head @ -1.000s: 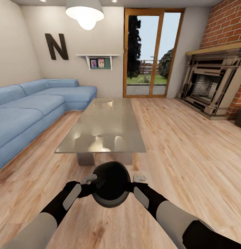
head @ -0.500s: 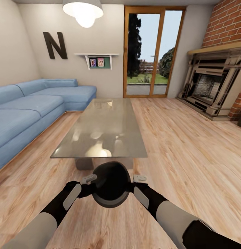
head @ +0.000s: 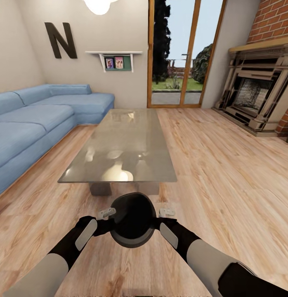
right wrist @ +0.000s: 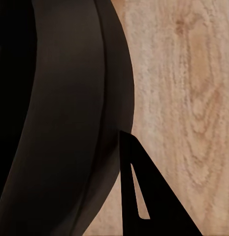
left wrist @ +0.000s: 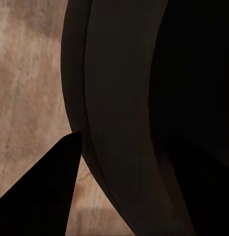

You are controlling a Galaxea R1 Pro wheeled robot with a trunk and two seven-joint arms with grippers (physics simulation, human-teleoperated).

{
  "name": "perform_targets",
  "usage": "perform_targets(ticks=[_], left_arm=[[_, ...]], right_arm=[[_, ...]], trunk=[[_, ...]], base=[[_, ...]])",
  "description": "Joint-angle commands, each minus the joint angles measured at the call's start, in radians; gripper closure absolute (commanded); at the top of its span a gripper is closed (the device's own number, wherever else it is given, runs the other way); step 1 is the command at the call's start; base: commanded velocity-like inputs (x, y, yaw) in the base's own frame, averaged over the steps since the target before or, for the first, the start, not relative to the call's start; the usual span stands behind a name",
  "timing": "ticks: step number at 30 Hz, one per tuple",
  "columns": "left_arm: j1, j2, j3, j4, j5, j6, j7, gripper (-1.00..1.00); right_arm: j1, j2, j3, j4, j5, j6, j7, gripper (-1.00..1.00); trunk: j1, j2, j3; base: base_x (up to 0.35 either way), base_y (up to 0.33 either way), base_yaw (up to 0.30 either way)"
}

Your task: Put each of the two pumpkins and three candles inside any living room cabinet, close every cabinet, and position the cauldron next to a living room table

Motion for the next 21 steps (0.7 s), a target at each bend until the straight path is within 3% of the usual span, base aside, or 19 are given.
perform_targets(ticks=[1,11,21], left_arm=[[-0.001,0.001,0.04,-0.001,-0.034,-0.006,0.072,1.0],[-0.001,0.001,0.04,-0.001,-0.034,-0.006,0.072,1.0],[-0.001,0.001,0.04,-0.001,-0.035,-0.006,0.072,1.0]], right_arm=[[-0.001,0.001,-0.013,-0.052,0.014,-0.006,-0.009,1.0],[-0.001,0.001,-0.013,-0.052,0.014,-0.01,-0.009,1.0],[-0.001,0.0,-0.013,-0.052,0.014,-0.01,-0.009,1.0]], trunk=[[0.0,-0.001,-0.005],[0.005,-0.003,-0.043],[0.005,-0.003,-0.043]], base=[[0.0,0.0,0.0],[0.0,0.0,0.0],[0.003,0.0,0.0]])
